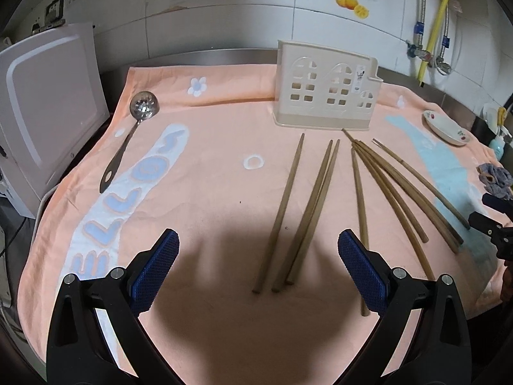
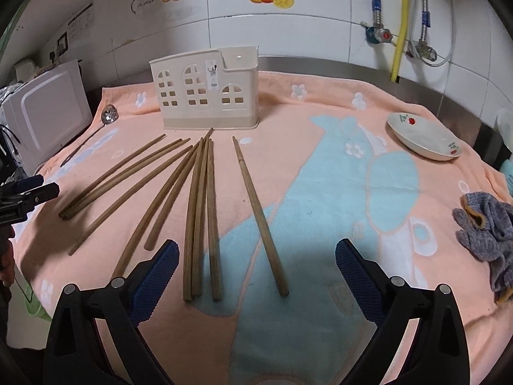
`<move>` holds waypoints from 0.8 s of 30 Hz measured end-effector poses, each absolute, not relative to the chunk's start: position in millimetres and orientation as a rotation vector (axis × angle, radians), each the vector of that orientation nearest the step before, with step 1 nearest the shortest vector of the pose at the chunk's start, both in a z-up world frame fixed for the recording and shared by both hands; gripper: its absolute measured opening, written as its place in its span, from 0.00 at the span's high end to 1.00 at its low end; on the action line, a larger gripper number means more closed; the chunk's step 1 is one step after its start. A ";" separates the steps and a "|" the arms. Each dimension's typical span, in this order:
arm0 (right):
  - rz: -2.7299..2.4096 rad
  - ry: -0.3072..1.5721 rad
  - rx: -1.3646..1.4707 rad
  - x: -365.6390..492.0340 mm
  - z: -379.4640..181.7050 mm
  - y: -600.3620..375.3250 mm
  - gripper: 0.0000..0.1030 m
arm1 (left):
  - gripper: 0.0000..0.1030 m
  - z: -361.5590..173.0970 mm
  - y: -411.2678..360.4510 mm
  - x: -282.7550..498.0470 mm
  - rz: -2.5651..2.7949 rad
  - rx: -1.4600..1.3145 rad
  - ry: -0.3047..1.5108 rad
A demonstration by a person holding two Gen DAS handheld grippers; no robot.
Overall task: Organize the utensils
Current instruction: 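Lower the left tool onto a wooden chopstick and close its fingers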
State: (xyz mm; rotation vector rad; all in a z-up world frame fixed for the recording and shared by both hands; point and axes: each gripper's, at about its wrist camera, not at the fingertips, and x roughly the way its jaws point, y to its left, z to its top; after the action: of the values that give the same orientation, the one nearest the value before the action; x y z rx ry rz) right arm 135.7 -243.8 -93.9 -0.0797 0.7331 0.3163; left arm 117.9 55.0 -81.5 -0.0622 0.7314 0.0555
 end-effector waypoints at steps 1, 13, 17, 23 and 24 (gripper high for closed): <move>0.318 0.737 -0.085 138.3 -94.8 -242.3 0.11 | 0.05 -82.2 56.1 118.7 0.056 -0.063 0.733; 0.336 0.808 -0.087 164.1 -109.2 -238.0 0.37 | 0.06 -91.4 58.0 137.6 0.038 -0.033 0.762; 0.342 0.817 -0.083 167.6 -112.4 -236.4 0.46 | 0.08 -92.9 55.9 143.1 0.020 -0.015 0.773; 0.345 0.823 -0.095 171.1 -113.1 -233.3 0.56 | 0.35 -98.5 56.3 153.6 -0.027 -0.003 0.826; 0.344 0.824 -0.095 171.3 -113.3 -233.2 0.57 | 0.39 -99.4 55.9 155.1 -0.030 0.006 0.833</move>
State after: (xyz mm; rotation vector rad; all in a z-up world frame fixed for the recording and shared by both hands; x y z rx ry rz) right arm 171.3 -233.2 -113.3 -0.0954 0.8236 0.3438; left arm 155.1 55.9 -99.4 0.0057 0.8327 -0.0295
